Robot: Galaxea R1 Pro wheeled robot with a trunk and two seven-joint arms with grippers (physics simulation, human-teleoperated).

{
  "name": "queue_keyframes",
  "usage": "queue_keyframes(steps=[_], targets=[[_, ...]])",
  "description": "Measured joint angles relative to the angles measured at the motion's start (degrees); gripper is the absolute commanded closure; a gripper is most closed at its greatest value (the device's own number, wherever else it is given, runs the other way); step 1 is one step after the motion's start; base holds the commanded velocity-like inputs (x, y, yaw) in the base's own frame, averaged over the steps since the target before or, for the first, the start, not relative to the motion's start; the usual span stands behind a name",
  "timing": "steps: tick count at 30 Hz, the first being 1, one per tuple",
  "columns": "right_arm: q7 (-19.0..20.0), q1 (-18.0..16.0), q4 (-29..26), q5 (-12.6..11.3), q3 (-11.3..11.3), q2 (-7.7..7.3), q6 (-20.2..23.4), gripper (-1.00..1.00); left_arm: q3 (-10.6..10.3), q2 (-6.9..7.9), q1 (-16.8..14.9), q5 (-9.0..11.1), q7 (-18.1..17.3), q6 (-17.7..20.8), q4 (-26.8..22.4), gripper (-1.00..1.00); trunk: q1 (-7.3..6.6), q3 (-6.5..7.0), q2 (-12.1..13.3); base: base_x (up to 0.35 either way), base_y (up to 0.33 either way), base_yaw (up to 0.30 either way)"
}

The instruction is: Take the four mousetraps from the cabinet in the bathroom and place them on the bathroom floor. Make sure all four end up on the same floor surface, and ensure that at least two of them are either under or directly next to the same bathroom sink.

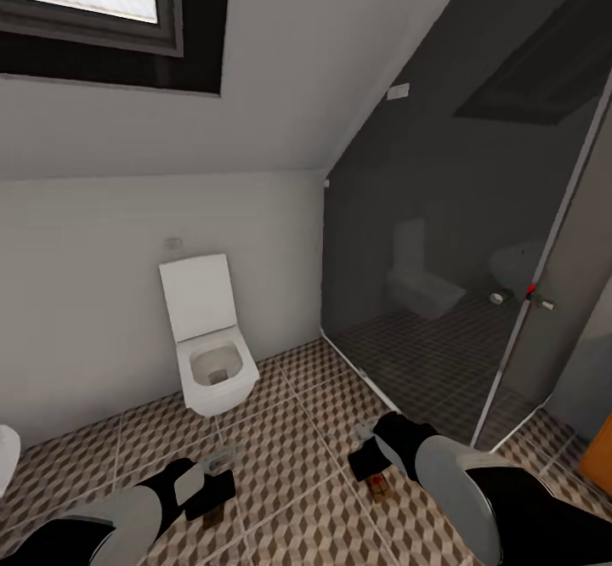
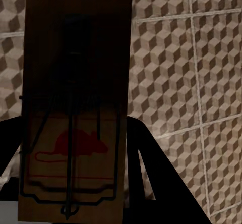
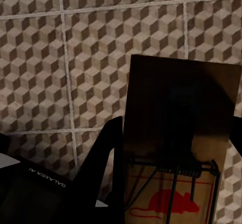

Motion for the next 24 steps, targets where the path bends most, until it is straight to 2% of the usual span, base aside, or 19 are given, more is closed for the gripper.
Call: queue_keyframes(steps=[16,20,24], targets=[[0.00,0.00,0.00,0.00,0.00,-0.09,0.01,1.00,0.00,0.06,0.00,0.00,0.06,-0.02,0.00,1.00,0.00,0.00,0.00,0.000,0.000,0.296],[0.01,0.00,0.00,0.04,-0.01,-0.09,-0.03,1.00,-0.01,0.07,0.00,-0.01,0.06,-0.12,0.03,1.00,-0.01,0.00,0.00,0.048,0.000,0.103],[0.01,0.00,-0.01,0.07,0.04,-0.17,-0.06,1.00,-0.01,0.07,0.00,-0.01,0.00,-0.16,0.07,1.00,-0.03,0.00,0.00,0.232,0.000,0.024]])
